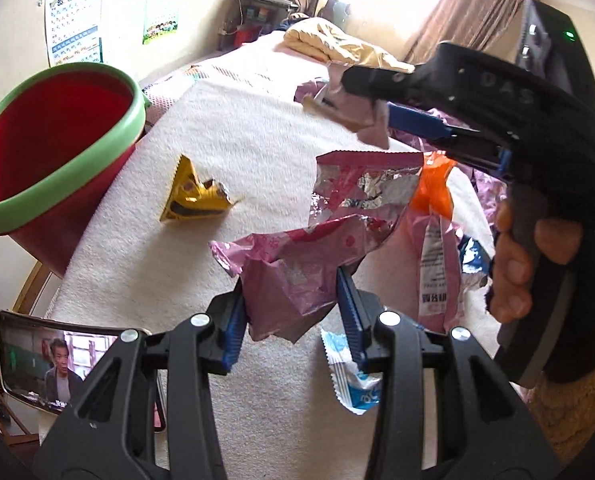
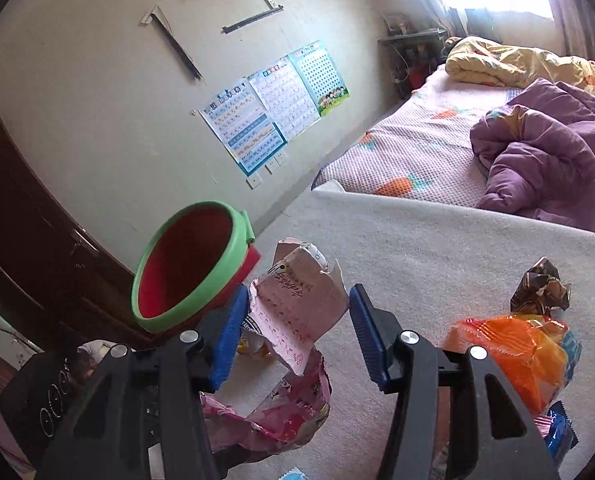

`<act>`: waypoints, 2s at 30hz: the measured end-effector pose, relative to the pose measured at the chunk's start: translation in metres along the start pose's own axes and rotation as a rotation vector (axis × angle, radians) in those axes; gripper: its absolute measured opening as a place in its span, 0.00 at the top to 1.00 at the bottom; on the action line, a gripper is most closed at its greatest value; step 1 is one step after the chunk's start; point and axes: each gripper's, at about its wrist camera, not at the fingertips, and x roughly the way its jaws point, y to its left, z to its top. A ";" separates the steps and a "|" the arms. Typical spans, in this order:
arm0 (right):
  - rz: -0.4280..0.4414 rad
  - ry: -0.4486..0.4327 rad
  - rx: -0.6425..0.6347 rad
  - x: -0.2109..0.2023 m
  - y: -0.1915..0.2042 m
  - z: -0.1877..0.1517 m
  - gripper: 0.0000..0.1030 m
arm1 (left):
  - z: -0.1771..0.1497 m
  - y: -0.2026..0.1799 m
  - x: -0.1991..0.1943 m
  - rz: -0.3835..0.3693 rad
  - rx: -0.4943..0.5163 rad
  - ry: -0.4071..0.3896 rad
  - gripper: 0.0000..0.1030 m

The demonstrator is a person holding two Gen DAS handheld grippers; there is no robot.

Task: Collect trash
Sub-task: 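Carry the pink wrapper and pink paper bag over the red bucket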

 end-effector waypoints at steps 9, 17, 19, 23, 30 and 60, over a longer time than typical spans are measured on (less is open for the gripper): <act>0.033 -0.072 -0.035 -0.022 0.017 0.009 0.50 | 0.004 0.004 -0.012 0.005 -0.023 -0.039 0.61; 0.034 -0.097 -0.029 -0.029 0.019 0.012 0.50 | 0.009 0.010 -0.008 0.015 -0.044 -0.050 0.61; 0.032 -0.099 -0.024 -0.030 0.018 0.011 0.50 | 0.010 0.012 -0.009 0.016 -0.049 -0.052 0.61; 0.032 -0.106 -0.016 -0.031 0.016 0.010 0.50 | 0.012 0.017 -0.010 0.021 -0.065 -0.061 0.61; 0.039 -0.123 -0.010 -0.034 0.016 0.010 0.50 | 0.017 0.026 -0.018 0.041 -0.098 -0.096 0.61; 0.183 0.051 -0.131 0.070 0.090 0.019 0.50 | 0.060 0.144 -0.070 0.327 -0.285 -0.289 0.61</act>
